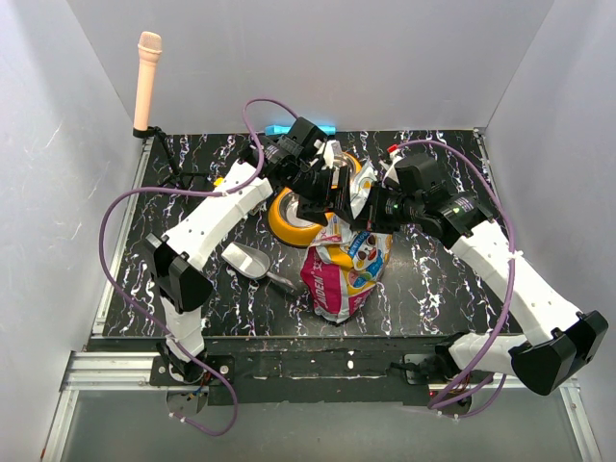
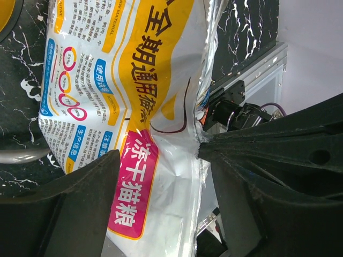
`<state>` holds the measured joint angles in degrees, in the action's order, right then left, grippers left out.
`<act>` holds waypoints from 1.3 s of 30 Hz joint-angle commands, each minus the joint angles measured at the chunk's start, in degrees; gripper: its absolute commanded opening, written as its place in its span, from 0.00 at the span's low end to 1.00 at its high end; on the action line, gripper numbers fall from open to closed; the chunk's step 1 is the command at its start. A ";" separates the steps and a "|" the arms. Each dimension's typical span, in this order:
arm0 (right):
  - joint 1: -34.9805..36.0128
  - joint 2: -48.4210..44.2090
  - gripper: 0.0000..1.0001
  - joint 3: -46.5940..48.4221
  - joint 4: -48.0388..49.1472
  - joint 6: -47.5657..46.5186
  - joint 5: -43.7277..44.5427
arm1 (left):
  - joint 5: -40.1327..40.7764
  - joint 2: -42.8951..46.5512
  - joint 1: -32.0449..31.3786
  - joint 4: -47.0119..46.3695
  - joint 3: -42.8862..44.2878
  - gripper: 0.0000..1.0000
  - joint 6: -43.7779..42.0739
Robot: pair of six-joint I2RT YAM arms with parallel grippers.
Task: Serve the pet food
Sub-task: Open the pet food bag at the center of the board.
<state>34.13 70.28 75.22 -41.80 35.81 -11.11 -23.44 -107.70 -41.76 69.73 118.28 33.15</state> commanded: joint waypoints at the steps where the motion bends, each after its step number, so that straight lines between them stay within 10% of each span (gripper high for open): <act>1: -0.03 -0.06 0.01 2.39 -0.30 -1.36 -1.72 | 0.85 0.47 -0.08 -2.58 -0.59 0.67 -0.01; 10: 0.32 -0.15 0.01 2.47 -0.30 -1.80 -1.80 | 3.40 -2.07 -0.17 -0.57 -1.29 0.49 -1.94; 20: 1.29 -0.14 0.01 3.09 -1.00 -2.15 -0.31 | 13.87 -4.63 -2.01 8.59 2.84 0.04 -8.18; 33: 1.29 -0.14 0.01 2.56 -0.47 -3.03 -1.72 | -2.93 6.19 4.49 -19.90 -4.99 0.91 4.82; 39: 1.29 -0.67 0.01 2.83 -0.83 -3.12 -1.72 | -3.28 -2.06 4.14 -19.46 0.10 0.86 4.39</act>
<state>35.00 70.61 76.18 -41.91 34.02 -11.40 -24.38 -104.75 -36.84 52.42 114.50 37.12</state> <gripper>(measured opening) 0.020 0.900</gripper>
